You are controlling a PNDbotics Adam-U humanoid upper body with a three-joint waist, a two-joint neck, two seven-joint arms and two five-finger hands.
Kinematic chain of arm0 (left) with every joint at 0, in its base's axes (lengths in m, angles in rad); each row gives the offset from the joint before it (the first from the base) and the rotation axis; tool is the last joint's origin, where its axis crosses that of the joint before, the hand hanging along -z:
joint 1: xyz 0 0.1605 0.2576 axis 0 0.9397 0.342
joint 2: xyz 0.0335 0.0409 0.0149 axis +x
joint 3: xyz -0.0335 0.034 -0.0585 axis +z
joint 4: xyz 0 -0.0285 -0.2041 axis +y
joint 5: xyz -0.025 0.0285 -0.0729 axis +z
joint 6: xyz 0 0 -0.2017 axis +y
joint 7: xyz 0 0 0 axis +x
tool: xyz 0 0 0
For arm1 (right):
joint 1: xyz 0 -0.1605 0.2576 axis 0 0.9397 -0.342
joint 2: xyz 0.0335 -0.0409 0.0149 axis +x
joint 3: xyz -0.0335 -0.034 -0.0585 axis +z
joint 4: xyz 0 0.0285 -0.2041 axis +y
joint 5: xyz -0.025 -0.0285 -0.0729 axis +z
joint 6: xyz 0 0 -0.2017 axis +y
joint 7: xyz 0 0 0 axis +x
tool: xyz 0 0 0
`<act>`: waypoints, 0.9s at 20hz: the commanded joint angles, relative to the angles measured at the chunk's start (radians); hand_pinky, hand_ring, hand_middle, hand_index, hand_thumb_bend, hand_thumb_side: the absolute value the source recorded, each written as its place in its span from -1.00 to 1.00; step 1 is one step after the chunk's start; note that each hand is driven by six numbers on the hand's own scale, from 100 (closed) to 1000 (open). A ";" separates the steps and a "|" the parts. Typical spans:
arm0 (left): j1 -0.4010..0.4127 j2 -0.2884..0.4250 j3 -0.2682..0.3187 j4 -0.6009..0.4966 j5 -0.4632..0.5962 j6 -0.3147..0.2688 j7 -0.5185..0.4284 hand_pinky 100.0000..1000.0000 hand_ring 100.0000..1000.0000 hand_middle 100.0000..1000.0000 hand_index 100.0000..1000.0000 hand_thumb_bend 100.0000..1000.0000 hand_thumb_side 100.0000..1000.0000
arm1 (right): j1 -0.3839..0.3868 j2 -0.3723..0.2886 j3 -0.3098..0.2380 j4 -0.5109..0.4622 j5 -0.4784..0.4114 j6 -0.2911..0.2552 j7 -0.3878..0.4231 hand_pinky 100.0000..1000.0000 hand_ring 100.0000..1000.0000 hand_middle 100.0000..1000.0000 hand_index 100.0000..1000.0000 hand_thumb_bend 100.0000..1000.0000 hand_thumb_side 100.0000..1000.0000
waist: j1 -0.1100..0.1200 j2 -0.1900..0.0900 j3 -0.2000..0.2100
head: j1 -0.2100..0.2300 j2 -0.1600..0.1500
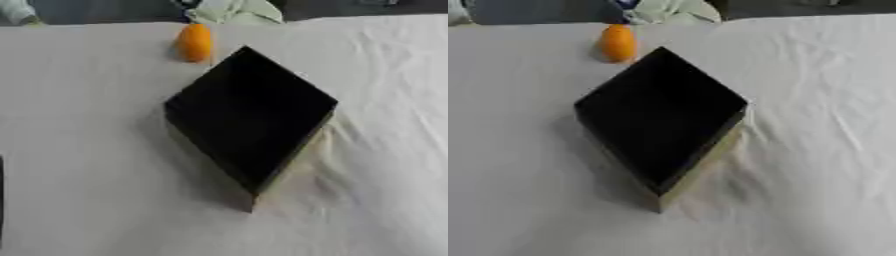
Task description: Pick up objects on the table and place them in the box.
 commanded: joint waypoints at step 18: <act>-0.561 0.277 -0.230 0.752 -0.342 -0.014 -0.396 -0.24 0.08 0.27 0.44 -0.48 -0.16 | -0.001 -0.043 0.013 -0.015 -0.008 0.005 0.021 0.48 0.44 0.26 0.69 -0.55 1.00 | 0.020 -0.037 -0.017 | 0.003 0.020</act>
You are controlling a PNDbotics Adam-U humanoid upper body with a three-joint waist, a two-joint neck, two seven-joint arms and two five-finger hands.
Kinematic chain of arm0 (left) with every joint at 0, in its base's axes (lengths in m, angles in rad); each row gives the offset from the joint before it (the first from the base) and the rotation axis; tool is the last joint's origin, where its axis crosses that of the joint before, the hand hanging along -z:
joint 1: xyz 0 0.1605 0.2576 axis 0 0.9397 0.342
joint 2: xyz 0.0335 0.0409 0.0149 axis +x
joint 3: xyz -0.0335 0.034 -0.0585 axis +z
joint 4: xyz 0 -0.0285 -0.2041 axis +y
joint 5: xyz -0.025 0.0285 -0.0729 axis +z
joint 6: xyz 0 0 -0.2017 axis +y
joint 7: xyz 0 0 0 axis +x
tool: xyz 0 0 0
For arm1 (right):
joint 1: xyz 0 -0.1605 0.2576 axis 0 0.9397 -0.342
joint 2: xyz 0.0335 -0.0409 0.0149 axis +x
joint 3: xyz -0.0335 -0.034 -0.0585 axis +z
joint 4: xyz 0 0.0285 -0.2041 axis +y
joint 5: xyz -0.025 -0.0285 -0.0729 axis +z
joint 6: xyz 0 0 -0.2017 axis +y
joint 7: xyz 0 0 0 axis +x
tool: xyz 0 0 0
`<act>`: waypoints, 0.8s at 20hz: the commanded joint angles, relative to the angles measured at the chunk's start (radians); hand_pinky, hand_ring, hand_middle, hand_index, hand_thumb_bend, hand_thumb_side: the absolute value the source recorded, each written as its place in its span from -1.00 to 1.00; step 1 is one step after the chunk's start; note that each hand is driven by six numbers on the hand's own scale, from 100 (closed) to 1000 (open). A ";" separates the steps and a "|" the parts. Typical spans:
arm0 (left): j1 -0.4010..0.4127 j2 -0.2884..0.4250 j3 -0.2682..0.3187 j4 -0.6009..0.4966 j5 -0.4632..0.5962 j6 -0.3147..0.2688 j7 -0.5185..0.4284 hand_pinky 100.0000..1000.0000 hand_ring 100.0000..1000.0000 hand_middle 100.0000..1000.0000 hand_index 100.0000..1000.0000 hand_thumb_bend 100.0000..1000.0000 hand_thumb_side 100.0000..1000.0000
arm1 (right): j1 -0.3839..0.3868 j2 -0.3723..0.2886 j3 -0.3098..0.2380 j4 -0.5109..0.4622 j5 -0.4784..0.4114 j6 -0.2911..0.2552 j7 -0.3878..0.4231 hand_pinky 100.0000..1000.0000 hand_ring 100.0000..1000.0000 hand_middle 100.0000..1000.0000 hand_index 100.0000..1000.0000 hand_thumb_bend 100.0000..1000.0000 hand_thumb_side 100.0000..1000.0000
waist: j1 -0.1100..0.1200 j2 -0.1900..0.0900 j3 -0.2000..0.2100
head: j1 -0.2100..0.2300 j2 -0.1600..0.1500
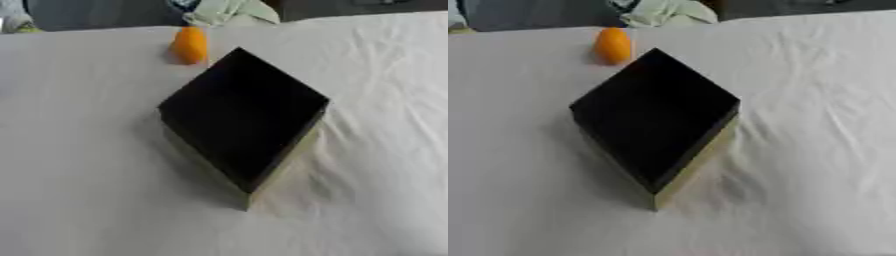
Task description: Pick up objects on the table and place them in the box.
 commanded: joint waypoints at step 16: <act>-0.268 -0.135 -0.081 0.440 -0.632 -0.116 -0.237 0.38 0.58 0.58 0.65 0.54 -0.18 | -0.014 -0.023 0.013 -0.015 -0.016 0.002 0.024 0.48 0.44 0.26 0.69 -0.55 1.00 | 0.003 -0.021 -0.014 | 0.018 0.004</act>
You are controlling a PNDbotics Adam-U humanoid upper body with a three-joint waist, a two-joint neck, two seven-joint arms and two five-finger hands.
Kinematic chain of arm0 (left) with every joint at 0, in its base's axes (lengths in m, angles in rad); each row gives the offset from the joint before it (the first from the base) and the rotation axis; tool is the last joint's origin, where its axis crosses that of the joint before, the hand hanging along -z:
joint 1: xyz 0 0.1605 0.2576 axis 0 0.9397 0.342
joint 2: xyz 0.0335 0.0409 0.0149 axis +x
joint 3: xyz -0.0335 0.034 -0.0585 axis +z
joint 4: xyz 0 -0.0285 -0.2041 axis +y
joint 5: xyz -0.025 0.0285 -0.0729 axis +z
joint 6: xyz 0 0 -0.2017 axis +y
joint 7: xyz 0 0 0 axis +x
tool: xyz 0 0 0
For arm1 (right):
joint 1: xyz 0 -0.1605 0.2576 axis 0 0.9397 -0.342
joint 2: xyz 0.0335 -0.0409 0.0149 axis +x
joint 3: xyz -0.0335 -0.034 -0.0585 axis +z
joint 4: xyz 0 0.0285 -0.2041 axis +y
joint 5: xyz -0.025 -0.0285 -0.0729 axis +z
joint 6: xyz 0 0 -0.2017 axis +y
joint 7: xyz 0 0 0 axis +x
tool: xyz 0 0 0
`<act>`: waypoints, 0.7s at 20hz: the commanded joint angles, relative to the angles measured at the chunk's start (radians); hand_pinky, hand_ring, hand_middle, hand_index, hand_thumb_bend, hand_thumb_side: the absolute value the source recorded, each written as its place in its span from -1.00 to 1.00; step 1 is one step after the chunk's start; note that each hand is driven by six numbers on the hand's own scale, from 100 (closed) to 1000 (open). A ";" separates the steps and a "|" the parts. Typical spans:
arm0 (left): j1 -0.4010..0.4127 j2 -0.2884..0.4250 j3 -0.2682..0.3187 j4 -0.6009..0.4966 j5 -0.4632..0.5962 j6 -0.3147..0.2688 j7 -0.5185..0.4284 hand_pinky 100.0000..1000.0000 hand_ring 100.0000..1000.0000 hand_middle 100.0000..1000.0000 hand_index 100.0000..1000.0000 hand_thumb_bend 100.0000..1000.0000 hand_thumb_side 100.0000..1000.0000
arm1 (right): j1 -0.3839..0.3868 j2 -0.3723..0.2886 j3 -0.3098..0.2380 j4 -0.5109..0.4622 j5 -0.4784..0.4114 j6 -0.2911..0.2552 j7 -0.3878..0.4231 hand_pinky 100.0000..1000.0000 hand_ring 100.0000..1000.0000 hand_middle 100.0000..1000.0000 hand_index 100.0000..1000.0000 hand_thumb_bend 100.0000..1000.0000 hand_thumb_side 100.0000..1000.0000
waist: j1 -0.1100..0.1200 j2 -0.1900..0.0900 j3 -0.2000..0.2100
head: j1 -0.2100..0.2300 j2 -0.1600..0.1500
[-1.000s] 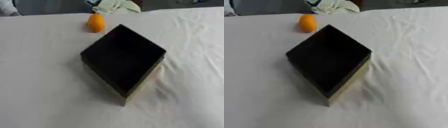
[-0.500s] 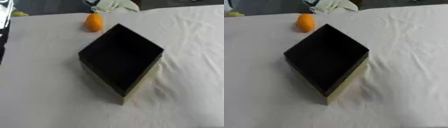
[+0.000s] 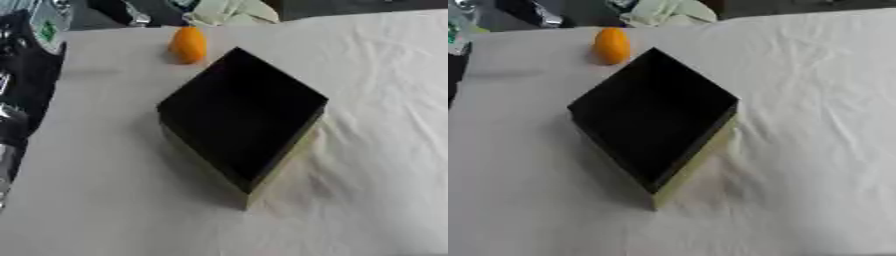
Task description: Pick up objects on the table and place them in the box.
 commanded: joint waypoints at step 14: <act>-0.084 -0.074 0.004 0.166 -0.244 -0.014 -0.049 0.40 0.67 0.61 0.71 0.23 -1.00 | -0.018 -0.019 0.003 -0.015 -0.011 -0.001 0.007 0.48 0.44 0.26 0.69 -0.55 1.00 | 0.006 -0.018 -0.014 | 0.016 -0.002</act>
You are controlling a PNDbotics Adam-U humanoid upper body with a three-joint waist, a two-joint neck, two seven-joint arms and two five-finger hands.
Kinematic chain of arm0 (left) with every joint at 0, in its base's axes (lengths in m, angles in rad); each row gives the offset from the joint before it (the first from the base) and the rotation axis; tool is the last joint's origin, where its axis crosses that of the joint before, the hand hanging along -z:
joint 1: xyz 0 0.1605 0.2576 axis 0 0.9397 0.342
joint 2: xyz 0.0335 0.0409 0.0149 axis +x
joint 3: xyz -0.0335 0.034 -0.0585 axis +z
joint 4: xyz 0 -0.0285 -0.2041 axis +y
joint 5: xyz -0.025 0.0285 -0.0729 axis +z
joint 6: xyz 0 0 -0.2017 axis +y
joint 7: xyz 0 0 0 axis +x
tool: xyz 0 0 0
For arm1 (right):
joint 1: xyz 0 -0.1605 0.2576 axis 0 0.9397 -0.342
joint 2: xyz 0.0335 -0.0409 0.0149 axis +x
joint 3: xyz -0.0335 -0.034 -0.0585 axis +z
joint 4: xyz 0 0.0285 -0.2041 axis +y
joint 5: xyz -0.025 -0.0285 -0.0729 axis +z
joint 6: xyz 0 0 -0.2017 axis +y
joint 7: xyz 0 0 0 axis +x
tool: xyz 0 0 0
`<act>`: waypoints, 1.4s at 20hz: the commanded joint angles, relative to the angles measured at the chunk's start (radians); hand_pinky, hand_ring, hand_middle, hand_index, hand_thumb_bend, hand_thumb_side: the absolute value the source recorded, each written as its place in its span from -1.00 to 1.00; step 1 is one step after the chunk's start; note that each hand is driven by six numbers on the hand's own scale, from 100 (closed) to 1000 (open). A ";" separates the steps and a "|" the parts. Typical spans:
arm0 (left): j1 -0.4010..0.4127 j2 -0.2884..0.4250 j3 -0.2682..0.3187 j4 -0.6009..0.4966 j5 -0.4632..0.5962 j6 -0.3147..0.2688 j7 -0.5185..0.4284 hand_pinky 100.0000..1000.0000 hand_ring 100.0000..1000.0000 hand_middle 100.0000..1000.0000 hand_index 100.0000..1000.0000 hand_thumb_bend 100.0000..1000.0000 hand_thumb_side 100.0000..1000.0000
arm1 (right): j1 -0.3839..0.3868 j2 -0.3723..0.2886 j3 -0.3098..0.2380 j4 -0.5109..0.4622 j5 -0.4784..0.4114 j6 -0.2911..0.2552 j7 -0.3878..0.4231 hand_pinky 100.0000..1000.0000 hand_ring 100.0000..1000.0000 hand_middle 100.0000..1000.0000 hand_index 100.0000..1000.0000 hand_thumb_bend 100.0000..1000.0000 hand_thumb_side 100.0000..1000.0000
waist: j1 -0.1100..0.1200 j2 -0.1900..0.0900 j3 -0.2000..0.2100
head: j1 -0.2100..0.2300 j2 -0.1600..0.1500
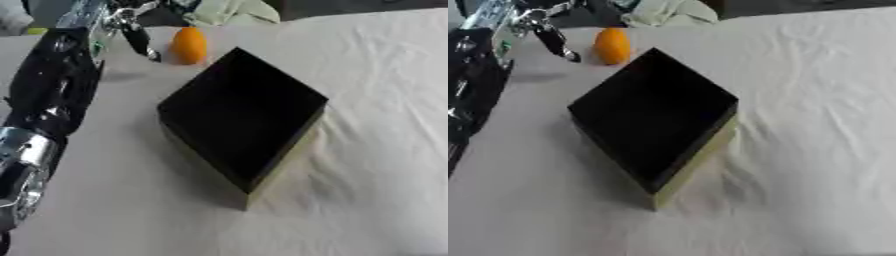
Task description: Pick up objects on the table and place them in the box.
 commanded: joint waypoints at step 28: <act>-0.104 -0.049 0.079 0.028 -0.072 0.146 0.003 0.31 0.63 0.62 0.70 0.07 -1.00 | -0.040 -0.012 0.003 -0.015 -0.010 -0.008 0.010 0.48 0.44 0.25 0.69 -0.54 1.00 | -0.002 0.045 -0.029 | 0.032 -0.057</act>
